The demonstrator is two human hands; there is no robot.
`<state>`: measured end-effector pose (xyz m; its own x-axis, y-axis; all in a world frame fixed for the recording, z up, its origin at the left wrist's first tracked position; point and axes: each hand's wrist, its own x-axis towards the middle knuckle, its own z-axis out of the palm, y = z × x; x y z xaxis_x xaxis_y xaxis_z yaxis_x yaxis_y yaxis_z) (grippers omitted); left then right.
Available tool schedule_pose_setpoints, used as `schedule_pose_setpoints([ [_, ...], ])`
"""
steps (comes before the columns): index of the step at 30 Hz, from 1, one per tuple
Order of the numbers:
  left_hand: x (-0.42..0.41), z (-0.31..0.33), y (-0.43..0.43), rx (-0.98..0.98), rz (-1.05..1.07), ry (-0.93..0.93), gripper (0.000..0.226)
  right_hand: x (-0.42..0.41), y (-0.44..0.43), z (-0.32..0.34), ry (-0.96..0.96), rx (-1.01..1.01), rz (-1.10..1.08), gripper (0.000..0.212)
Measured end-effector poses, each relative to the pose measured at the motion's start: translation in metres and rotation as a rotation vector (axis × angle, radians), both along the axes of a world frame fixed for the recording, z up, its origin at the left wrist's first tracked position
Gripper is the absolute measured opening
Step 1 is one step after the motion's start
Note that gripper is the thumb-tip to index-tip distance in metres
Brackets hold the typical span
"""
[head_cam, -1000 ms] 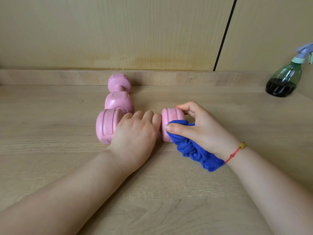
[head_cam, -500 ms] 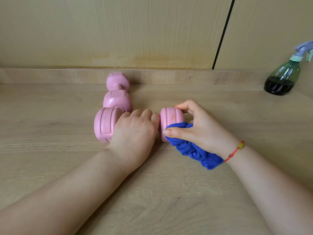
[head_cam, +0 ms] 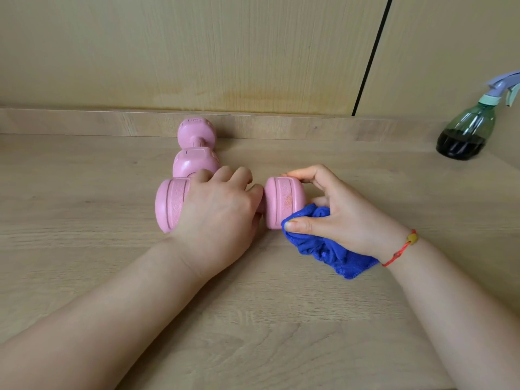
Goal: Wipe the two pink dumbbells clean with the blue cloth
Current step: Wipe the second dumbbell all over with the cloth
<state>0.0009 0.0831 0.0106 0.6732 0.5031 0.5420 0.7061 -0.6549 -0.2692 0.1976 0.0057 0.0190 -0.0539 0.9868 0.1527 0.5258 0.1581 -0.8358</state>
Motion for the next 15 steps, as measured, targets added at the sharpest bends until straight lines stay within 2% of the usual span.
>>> schedule_pose_setpoints([
  [3,-0.003,0.003,0.001,-0.020,-0.019,0.017,0.016,-0.009,0.001,0.001,0.035,0.033,-0.117,0.058],
  [7,-0.005,0.006,0.004,-0.085,-0.089,0.015,0.012,-0.024,0.001,0.001,-0.070,0.069,-0.262,0.058],
  [10,-0.006,0.006,0.004,-0.082,-0.086,0.024,0.024,-0.020,0.003,0.001,-0.043,0.059,-0.189,0.054],
  [15,-0.008,0.009,0.001,-0.079,-0.100,0.025,0.016,-0.003,-0.003,0.007,0.127,-0.042,0.021,0.045],
])
